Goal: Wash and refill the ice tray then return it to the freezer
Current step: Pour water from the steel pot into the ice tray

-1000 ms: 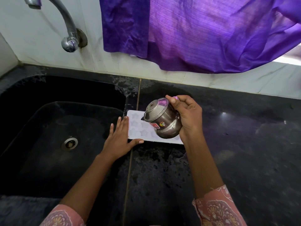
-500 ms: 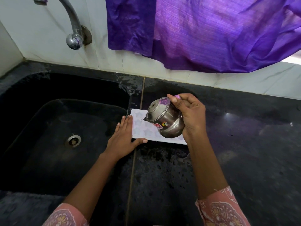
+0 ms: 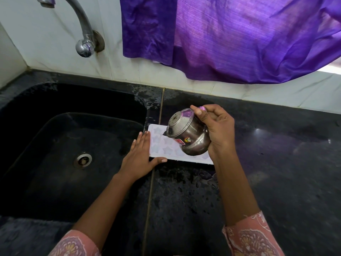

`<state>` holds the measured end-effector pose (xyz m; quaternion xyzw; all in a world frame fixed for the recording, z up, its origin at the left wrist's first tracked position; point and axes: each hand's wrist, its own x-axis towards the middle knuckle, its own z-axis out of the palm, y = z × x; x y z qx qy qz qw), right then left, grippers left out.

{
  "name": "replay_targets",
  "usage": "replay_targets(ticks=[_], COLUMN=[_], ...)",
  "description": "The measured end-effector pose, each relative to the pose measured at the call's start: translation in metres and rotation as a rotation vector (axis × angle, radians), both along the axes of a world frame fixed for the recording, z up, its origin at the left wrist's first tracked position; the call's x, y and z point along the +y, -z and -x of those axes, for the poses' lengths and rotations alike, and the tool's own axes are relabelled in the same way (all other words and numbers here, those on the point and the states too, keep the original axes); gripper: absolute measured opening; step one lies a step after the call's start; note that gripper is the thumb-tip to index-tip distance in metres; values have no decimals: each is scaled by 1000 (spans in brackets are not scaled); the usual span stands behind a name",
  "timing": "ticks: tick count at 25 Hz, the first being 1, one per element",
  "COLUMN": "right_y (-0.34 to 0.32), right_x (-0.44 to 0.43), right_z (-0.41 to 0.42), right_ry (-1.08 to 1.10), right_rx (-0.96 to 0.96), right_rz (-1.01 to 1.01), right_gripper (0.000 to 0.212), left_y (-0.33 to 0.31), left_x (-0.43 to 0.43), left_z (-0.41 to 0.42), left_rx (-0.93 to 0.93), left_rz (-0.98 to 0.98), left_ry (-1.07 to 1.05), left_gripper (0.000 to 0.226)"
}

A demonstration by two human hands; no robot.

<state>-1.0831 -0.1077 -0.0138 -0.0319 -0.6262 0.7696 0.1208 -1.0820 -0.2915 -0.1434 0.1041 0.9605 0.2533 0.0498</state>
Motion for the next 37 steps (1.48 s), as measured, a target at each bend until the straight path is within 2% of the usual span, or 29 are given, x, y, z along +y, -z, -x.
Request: replay_targets(ticks=[3, 10, 12, 16, 19, 21, 24, 26, 28, 33, 37], right_y=[-1, 3, 5, 15, 25, 30, 34, 36, 41, 57, 60], right_x=[-1, 0, 1, 3, 4, 2, 1, 4, 7, 8, 5], right_z=[1, 1, 0, 3, 5, 6, 7, 9, 11, 22, 36], right_ry=[-6, -2, -8, 8, -3, -7, 3, -1, -11, 16, 1], right_rx=[4, -2, -17, -45, -35, -26, -3, 20, 42, 8, 1], right_rz=[16, 22, 68, 193, 319, 378, 445, 508, 539, 555, 554], right_gripper=[16, 15, 14, 32, 34, 31, 27, 25, 32, 51, 46], left_y=[1, 1, 1, -2, -6, -11, -17, -26, -39, -60, -64], left_x=[0, 0, 0, 0, 0, 4, 14, 20, 25, 40, 45], left_z=[0, 0, 0, 1, 3, 4, 3, -4, -6, 10, 32], left_rx=[8, 11, 3, -10, -25, -15, 25, -23, -72, -38, -39], left_rz=[-4, -8, -5, 12, -7, -149, -473, -681, -850, -964, -1051], left_ry=[-2, -10, -6, -8, -22, -32, 13, 15, 1, -50, -56], left_gripper=[140, 142, 141, 140, 133, 128, 109, 94, 82, 72, 67])
